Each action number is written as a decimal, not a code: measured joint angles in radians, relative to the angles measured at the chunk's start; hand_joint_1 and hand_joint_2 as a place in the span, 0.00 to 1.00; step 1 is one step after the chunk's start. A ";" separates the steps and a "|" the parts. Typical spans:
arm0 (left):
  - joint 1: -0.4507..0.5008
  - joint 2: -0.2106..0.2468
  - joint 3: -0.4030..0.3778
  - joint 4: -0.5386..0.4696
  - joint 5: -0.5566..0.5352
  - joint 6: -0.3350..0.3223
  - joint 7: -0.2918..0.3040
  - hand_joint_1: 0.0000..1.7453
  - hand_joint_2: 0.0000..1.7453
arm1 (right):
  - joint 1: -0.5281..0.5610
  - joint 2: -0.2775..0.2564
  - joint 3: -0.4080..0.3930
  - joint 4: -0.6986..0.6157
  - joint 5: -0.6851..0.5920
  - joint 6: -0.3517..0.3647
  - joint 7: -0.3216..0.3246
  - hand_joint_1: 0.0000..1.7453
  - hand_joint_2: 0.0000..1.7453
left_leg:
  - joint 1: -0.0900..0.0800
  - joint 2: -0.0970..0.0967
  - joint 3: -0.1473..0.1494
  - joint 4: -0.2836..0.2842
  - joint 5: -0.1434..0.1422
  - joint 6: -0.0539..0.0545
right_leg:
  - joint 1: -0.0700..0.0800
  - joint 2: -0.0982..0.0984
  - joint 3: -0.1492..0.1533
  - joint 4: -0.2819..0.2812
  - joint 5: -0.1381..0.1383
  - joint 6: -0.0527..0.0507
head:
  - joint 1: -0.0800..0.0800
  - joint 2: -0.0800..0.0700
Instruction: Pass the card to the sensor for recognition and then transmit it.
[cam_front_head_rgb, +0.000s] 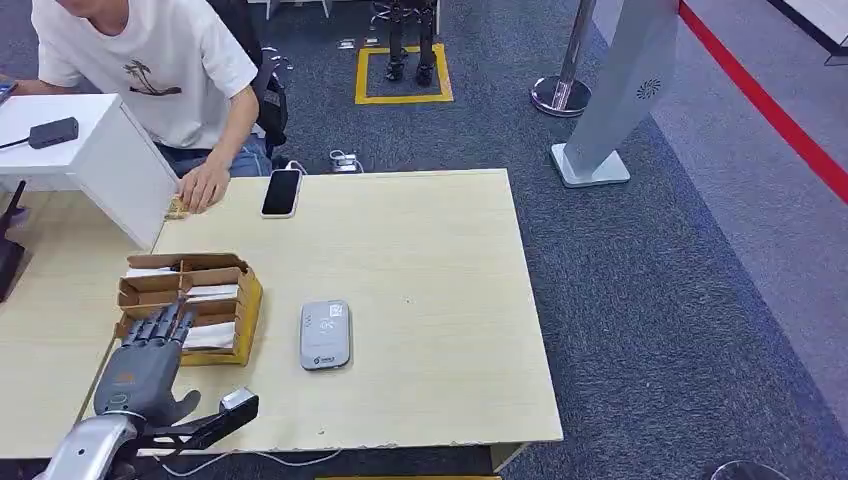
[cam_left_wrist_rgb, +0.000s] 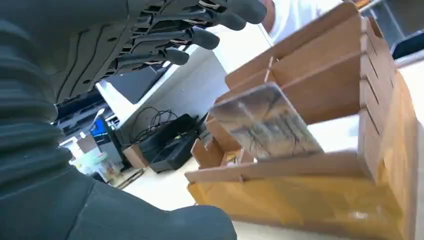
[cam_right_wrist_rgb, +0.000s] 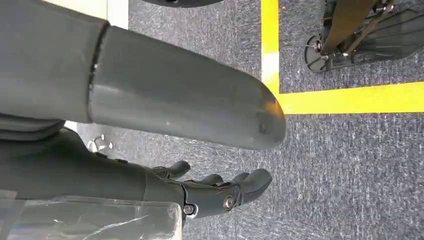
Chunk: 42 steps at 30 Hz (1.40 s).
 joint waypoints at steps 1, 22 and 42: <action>-0.005 -0.009 0.008 0.000 -0.010 0.009 -0.005 0.00 1.00 | 0.000 0.000 0.000 0.000 -0.002 0.000 0.000 0.00 0.00 | 0.000 0.000 0.000 0.000 0.000 0.000 | 0.000 0.000 0.000 0.000 0.000 0.000 | 0.000 0.000; -0.069 -0.097 0.083 0.054 -0.059 -0.004 -0.044 0.00 1.00 | -0.001 0.000 0.000 0.000 0.020 0.000 0.003 0.00 0.00 | 0.000 0.000 0.000 0.000 0.000 0.000 | 0.000 0.000 0.000 0.000 0.000 0.000 | 0.000 0.000; -0.088 -0.111 0.084 0.079 -0.050 -0.031 -0.066 0.00 1.00 | -0.001 0.000 0.000 0.000 0.024 0.000 0.000 0.00 0.00 | 0.000 0.000 0.000 0.000 0.000 0.000 | 0.000 0.000 0.000 0.000 0.000 0.000 | 0.000 0.000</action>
